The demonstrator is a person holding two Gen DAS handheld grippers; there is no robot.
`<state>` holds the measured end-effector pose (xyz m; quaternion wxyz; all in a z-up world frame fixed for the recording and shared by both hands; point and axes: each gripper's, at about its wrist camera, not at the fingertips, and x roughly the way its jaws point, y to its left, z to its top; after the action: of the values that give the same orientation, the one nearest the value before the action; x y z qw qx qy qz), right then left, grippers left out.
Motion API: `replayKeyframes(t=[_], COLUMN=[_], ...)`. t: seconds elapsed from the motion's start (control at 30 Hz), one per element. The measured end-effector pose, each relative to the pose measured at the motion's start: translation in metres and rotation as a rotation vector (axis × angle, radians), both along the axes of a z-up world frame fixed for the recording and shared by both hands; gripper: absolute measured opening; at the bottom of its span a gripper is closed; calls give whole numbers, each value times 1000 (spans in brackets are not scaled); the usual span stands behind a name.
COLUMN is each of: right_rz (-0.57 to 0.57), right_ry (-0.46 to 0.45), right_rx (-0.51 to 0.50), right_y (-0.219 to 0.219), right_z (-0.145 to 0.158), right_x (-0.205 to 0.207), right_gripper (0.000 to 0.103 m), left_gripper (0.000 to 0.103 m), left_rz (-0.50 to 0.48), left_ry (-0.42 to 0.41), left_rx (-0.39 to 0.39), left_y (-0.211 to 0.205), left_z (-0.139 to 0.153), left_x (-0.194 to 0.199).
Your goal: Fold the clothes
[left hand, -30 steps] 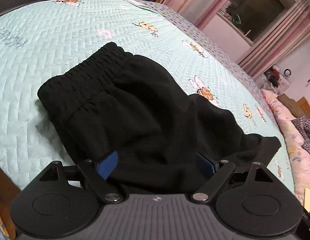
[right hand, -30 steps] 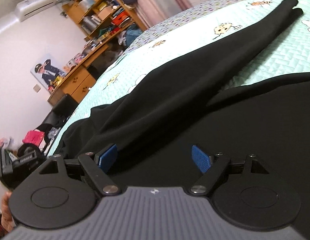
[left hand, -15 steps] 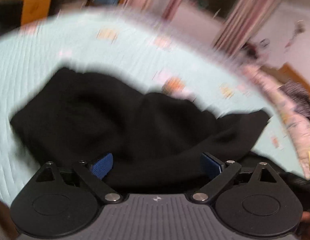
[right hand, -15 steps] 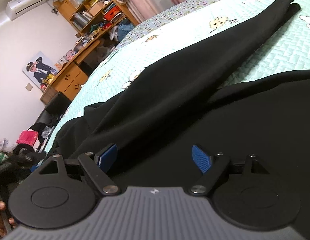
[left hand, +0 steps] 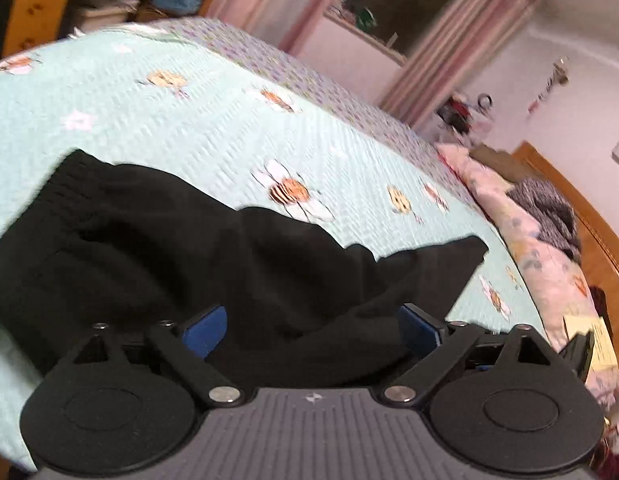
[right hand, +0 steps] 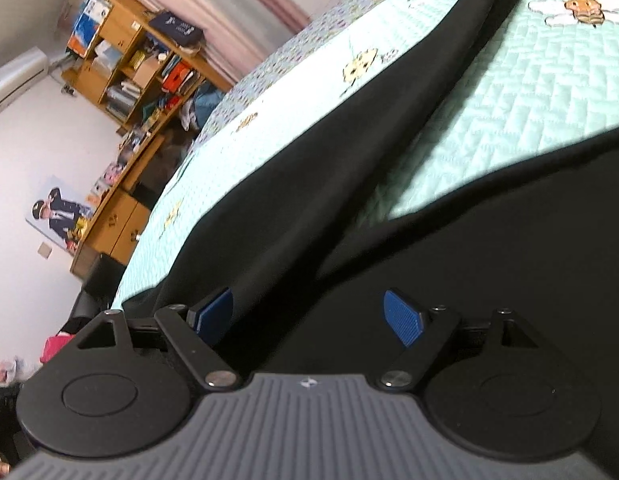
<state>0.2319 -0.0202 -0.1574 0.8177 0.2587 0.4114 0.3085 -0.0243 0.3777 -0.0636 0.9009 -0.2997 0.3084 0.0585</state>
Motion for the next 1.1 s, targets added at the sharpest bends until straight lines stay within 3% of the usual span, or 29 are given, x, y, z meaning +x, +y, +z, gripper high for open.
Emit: replayKeyframes(t=[0.13,0.33,0.43,0.57,0.67,0.83,1.0,1.1], right_rz=[-36,-82,-100,-169,-260,-448,-603,-623], right_ry=[5,48,-4,-71,-53,-69,9,53], right_rx=[4,31,48,37,26,29,119,203], right_y=[-4,-13,-9,-5,-11,-56,-111,-131], right_z=[-3,1,18,38,43,47,31,15], right_x=[15,24,34,64,89,130,182,212], right_gripper=[84,84,84,84,84,84,87,87], left_gripper=[94,95,95,96,95,95,96,96], left_rz=[-28,-178,-222,-200,-184,-149,-115,-108], left_ry=[161,-51,-141,-123,-113,-85,-46,-6], left_rx=[-114,-182,-225,-227,-246,-237,-215,-194], left_y=[13,24,36,44,43,42,35,23], left_z=[-49,-37,-33,-40,-44,-37,-23,-17], left_x=[25,18,14,13,9,0,1,8])
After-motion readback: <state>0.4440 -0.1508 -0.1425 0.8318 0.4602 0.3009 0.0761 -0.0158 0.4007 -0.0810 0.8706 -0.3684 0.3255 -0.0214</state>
